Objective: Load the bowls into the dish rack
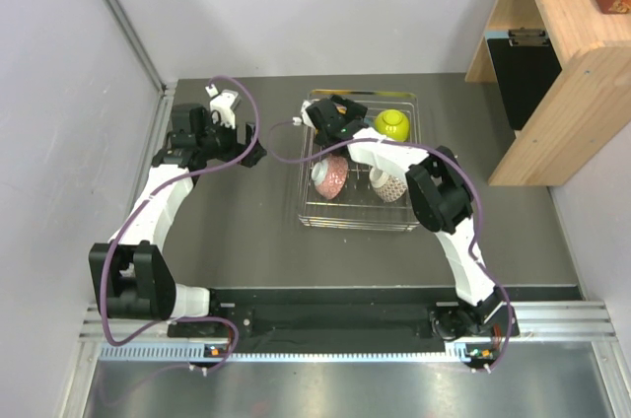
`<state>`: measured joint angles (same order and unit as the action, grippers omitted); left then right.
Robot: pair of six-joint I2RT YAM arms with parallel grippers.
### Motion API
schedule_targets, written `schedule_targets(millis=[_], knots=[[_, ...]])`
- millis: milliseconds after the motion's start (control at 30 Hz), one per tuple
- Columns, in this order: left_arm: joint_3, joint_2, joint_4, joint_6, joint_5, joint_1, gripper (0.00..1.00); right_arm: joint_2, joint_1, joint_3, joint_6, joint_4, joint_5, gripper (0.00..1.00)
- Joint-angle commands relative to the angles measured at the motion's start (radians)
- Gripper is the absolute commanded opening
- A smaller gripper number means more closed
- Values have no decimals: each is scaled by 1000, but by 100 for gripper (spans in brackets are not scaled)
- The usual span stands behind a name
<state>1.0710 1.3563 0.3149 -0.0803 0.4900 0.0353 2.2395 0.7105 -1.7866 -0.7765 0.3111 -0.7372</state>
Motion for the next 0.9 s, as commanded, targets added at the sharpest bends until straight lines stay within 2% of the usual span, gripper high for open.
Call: schedule_targets(millis=[0, 867], knots=[[-11, -36, -45, -3, 15, -6, 99, -40, -2, -105, 97, 117, 93, 100], [-3, -42, -39, -1, 18, -9, 99, -66, -17, -238, 214, 344, 369, 100]])
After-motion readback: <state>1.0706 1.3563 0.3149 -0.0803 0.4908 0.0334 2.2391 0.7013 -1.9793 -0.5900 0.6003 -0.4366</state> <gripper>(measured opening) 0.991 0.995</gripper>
